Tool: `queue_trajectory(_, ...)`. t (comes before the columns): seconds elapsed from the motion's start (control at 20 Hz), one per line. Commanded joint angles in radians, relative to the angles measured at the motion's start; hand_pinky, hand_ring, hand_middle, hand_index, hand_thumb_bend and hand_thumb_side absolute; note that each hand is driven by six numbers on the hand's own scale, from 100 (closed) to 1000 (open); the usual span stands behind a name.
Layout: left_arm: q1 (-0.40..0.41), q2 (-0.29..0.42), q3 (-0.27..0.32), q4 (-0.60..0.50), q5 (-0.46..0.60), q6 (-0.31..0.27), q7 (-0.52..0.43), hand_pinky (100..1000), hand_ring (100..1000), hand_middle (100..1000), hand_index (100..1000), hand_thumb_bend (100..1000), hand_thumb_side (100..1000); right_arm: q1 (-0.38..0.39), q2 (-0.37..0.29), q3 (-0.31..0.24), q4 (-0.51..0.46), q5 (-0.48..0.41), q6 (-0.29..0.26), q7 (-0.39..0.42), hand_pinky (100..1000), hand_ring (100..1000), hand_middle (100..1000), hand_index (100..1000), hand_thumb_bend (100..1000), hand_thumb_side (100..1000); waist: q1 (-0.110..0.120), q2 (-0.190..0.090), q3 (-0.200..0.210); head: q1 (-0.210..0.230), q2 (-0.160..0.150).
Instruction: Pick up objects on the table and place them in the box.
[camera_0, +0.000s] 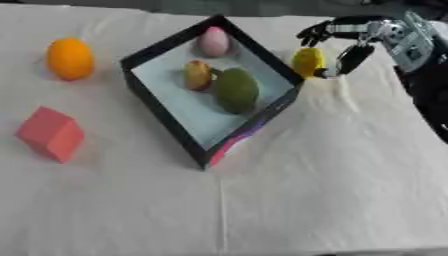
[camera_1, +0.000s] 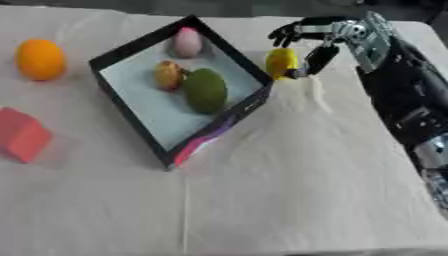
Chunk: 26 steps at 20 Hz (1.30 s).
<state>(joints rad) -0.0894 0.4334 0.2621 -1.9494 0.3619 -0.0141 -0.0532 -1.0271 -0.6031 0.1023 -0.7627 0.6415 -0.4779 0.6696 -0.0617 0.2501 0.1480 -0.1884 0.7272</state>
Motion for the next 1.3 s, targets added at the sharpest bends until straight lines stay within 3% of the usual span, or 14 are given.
queue_trajectory(0.05, -0.009, 0.019, 0.002, -0.009, 0.0, -0.001, -0.007, 923, 836, 772, 846, 100, 722, -0.024, -0.01, -0.015, 0.009, 0.037, -0.005, -0.027, 946, 887, 857, 980, 335, 132, 0.012, -0.003, -0.001, -0.006, -0.015)
queue_trajectory(0.25, -0.009, 0.016, 0.001, -0.009, 0.0, -0.001, -0.01, 923, 836, 773, 846, 100, 724, -0.028, 0.001, -0.02, 0.025, 0.052, 0.005, -0.059, 937, 875, 826, 967, 286, 136, 0.015, -0.002, -0.001, -0.006, -0.019)
queue_trajectory(0.4, -0.01, 0.015, -0.001, -0.008, 0.0, 0.0, -0.013, 924, 836, 773, 846, 100, 726, -0.031, 0.005, -0.02, 0.028, 0.048, 0.018, -0.079, 907, 844, 750, 920, 283, 145, 0.015, -0.001, -0.001, -0.007, -0.02)
queue_trajectory(0.65, -0.013, 0.013, -0.005, -0.008, 0.0, 0.001, -0.02, 925, 837, 773, 846, 100, 725, -0.034, 0.012, -0.019, 0.027, 0.042, 0.043, -0.138, 826, 716, 660, 844, 314, 158, 0.017, 0.001, 0.001, -0.007, -0.024)
queue_trajectory(0.8, -0.013, 0.011, -0.005, -0.008, 0.001, 0.001, -0.021, 926, 838, 773, 846, 100, 727, -0.035, 0.014, -0.018, 0.029, 0.033, 0.052, -0.168, 795, 652, 626, 820, 339, 210, 0.017, 0.001, 0.002, -0.008, -0.024)
queue_trajectory(1.1, -0.011, 0.01, -0.006, -0.007, 0.0, 0.003, -0.024, 927, 839, 774, 846, 100, 728, -0.037, 0.015, -0.019, 0.032, -0.006, 0.085, -0.223, 764, 585, 560, 760, 210, 200, 0.017, 0.001, 0.002, -0.011, -0.026)
queue_trajectory(1.3, -0.01, 0.012, -0.007, -0.008, 0.001, 0.002, -0.027, 928, 839, 775, 846, 100, 723, -0.048, 0.007, -0.016, 0.014, -0.056, 0.097, -0.237, 746, 562, 540, 743, 169, 179, 0.018, -0.001, 0.0, -0.011, -0.024)
